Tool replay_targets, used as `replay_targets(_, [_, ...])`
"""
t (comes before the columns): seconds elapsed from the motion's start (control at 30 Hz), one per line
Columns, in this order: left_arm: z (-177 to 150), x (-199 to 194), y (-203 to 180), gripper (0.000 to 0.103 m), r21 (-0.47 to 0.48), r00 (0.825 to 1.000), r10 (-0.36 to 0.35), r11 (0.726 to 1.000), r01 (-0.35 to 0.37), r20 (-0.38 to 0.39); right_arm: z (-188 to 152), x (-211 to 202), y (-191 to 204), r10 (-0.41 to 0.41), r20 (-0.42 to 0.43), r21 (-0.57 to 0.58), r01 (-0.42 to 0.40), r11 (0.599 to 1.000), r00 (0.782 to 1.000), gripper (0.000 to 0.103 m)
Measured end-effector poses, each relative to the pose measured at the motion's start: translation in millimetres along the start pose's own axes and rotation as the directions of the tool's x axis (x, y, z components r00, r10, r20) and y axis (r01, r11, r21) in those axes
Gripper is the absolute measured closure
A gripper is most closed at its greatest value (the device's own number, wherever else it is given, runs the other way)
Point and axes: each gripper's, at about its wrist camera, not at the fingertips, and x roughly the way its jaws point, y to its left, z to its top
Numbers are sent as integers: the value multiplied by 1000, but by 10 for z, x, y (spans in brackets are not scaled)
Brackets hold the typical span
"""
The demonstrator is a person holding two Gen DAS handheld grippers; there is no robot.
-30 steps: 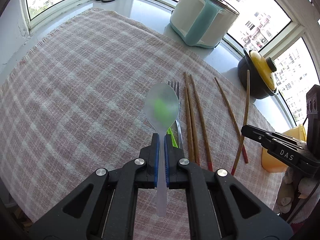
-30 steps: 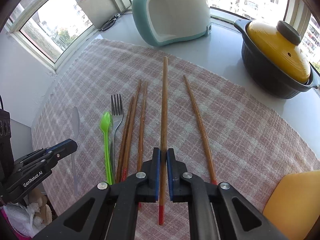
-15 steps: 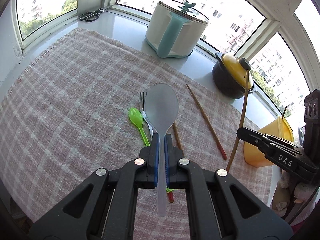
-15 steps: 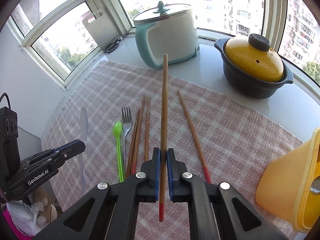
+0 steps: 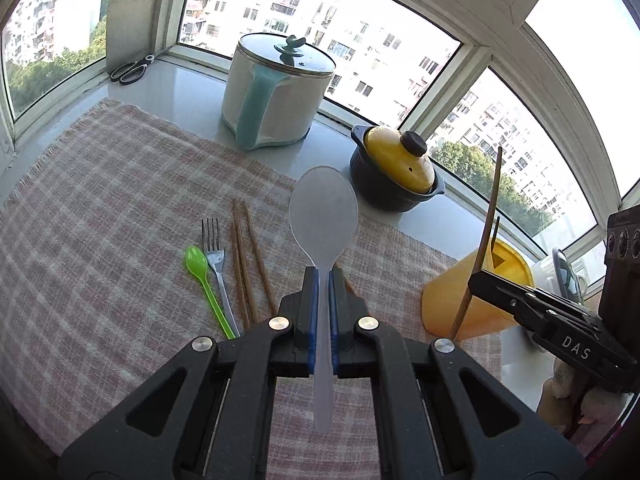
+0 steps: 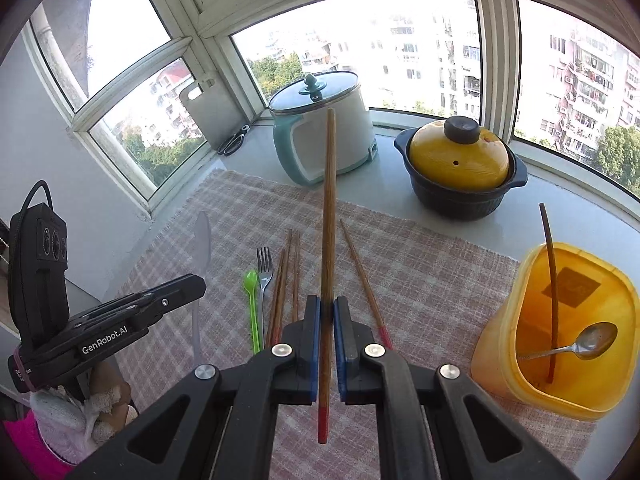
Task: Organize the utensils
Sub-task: 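Lift the plastic spoon with the left tool while the right tool carries the chopstick to the bin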
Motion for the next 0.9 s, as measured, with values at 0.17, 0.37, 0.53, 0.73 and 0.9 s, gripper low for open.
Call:
replay_targets(0.17, [60, -4, -291, 101, 30, 999, -53, 998, 52, 15, -12, -317, -140, -11, 55, 22, 10, 1000, 998, 99])
replay_targets(0.37, [119, 59, -706, 101, 77, 994, -111, 991, 109, 24, -10, -659, -404, -53, 107, 59, 47, 997, 993, 99])
replay_targets(0.53, [149, 144, -1073, 101, 112, 987, -156, 982, 153, 24, -10, -889, -644, -82, 141, 100, 69, 993, 987, 99])
replay_targets(0.73, [225, 238, -1444, 101, 148, 981, -192, 972, 185, 34, 23, -1146, -937, -118, 186, 146, 91, 985, 975, 99])
replay_targets(0.9, [288, 379, -1699, 101, 166, 977, -214, 964, 206, 28, 64, -1271, -1159, -136, 212, 182, 97, 978, 968, 99])
